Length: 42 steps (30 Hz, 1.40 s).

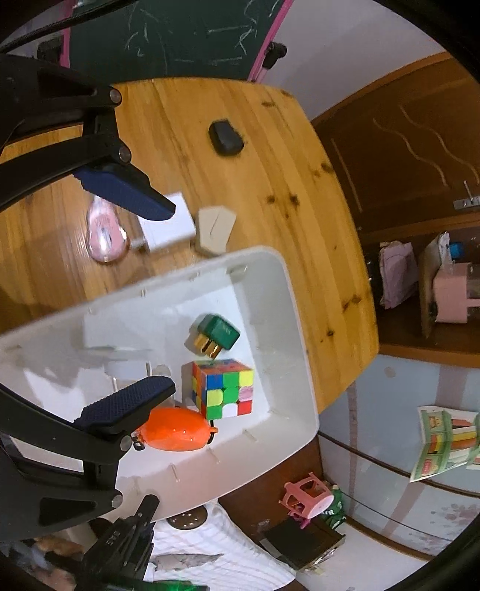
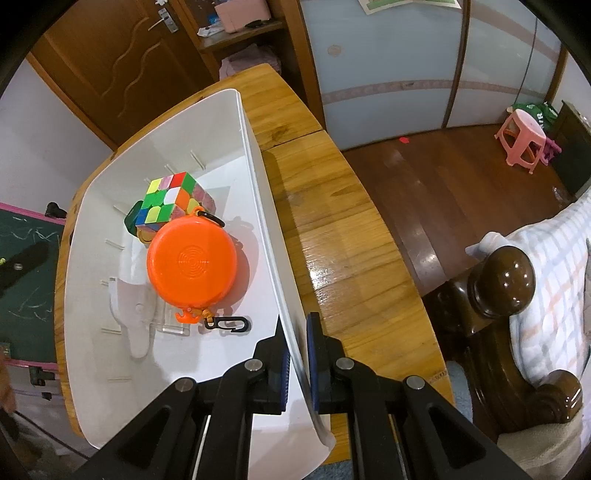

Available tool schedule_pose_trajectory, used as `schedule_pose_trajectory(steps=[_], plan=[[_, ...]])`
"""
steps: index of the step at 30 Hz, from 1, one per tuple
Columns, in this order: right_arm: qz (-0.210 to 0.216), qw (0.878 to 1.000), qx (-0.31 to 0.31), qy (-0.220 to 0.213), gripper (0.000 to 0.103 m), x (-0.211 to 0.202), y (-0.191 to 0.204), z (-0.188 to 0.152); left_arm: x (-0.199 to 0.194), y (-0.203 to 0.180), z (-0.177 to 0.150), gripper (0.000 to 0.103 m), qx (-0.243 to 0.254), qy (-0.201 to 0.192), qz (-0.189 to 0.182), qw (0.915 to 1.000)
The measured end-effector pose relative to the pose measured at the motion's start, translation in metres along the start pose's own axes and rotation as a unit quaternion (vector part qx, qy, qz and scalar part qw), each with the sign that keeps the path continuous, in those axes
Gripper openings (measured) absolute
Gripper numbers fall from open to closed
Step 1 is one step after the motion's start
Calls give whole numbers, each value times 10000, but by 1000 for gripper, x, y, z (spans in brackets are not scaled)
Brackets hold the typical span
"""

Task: Organize rigid objects
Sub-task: 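Withdraw the left gripper from the bin back over the table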

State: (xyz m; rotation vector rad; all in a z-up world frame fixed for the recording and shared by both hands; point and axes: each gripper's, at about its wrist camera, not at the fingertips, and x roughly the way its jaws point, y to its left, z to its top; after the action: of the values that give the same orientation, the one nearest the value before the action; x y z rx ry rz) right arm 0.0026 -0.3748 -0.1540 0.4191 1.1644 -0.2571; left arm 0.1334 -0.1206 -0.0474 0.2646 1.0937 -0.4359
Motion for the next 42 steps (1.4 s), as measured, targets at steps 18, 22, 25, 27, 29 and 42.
schedule_pose_trajectory(steps=[18,22,25,27,29,42], plan=[[-86,9999,9,53,9,1,3,2,-121,90,43,88,-135,-895,715,9933],[-122,9999,3,74,9,1,4,3,-122,108,46,88,-233,-986,779,9918],[-140,9999,-5,93,9,0,5,3,-107,127,48,88,-389,-884,816,9920],[-145,9998,-10,111,9,0,5,4,-95,140,48,88,-512,-775,807,9924],[-161,9998,-16,144,9,1,5,4,-80,159,47,88,-624,-663,760,9929],[-427,9987,53,282,11,3,10,7,67,222,45,88,-1053,465,106,9933]])
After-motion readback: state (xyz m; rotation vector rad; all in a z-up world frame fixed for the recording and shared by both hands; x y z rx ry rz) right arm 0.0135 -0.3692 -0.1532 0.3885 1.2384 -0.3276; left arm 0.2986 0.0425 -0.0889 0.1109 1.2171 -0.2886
